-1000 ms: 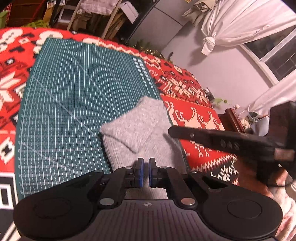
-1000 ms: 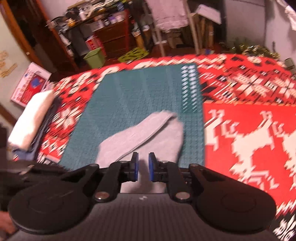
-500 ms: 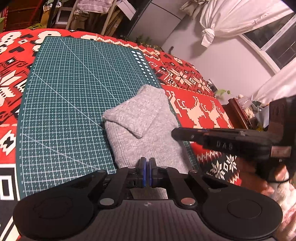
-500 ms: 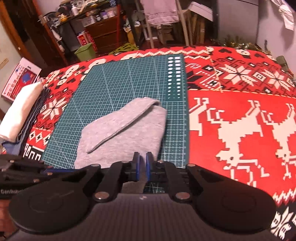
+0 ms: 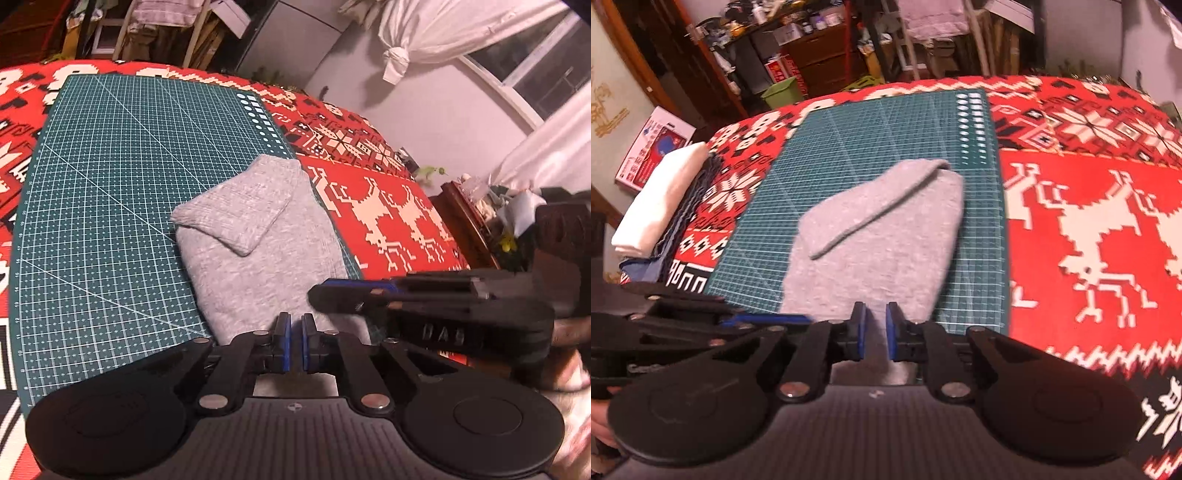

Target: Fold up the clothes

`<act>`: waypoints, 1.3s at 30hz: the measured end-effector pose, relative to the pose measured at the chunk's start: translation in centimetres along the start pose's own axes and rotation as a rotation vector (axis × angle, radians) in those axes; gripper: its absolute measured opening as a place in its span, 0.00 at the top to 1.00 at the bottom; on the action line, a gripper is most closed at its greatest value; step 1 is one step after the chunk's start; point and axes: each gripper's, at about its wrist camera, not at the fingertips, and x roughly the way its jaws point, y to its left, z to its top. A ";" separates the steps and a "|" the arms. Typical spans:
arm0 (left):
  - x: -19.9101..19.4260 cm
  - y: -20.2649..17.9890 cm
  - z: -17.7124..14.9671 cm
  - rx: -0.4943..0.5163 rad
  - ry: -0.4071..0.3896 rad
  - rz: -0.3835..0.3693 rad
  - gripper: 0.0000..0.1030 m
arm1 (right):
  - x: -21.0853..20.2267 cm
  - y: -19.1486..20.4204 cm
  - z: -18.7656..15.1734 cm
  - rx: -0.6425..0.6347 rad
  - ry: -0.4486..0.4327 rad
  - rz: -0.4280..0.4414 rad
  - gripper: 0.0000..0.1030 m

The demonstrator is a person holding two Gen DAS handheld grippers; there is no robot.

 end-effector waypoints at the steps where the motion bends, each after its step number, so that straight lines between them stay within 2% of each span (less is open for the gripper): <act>1: -0.3 0.0 -0.2 0.002 0.006 0.003 0.92 | -0.1 -0.4 0.1 0.008 0.002 -0.015 0.92; 2: -0.5 0.0 -0.3 0.005 0.011 0.008 0.92 | -0.2 -0.7 0.2 0.017 0.004 -0.031 0.93; 5: -1.4 -0.2 -0.8 0.003 0.012 0.006 0.93 | -1.1 -1.1 0.1 0.041 -0.011 -0.041 0.90; 10: -2.7 -1.1 -1.1 0.005 -0.024 -0.040 0.93 | -2.4 0.9 -0.8 0.031 -0.016 0.040 0.88; 14: -0.8 -1.8 -1.2 0.035 0.032 -0.010 0.93 | -1.1 2.0 -2.1 0.023 0.026 0.041 0.89; 18: -0.5 -1.6 -1.9 0.043 0.041 -0.002 0.93 | -0.9 0.9 -3.0 0.059 0.021 0.039 0.90; 20: -0.7 -1.4 -2.0 0.031 0.045 -0.008 0.93 | -1.1 0.3 -3.1 0.087 0.022 0.018 0.98; 21: -0.9 -1.3 -2.1 0.026 0.046 -0.012 0.93 | -1.2 0.1 -3.2 0.092 0.023 0.004 0.98; 25: -1.8 -1.4 -2.3 0.018 0.049 -0.038 0.92 | -2.9 0.2 -3.7 0.083 0.006 0.003 0.89; 28: -2.6 -1.8 -2.3 0.015 0.040 -0.080 0.92 | -3.8 0.5 -4.0 0.098 0.001 0.043 0.89; 30: -2.4 -2.2 -2.3 0.031 0.045 -0.076 0.93 | -3.7 0.8 -4.1 0.109 0.003 0.048 0.89; 34: -1.1 -2.3 -2.6 0.052 0.087 -0.065 0.93 | -2.6 1.5 -5.2 0.089 0.028 0.016 0.90; 35: -0.9 -2.1 -2.8 0.048 0.099 -0.066 0.93 | -2.7 1.7 -5.6 0.070 0.019 -0.002 0.93; 39: -0.2 -1.6 -3.1 0.037 0.146 -0.068 0.93 | -3.2 2.0 -6.7 0.046 0.004 -0.033 0.93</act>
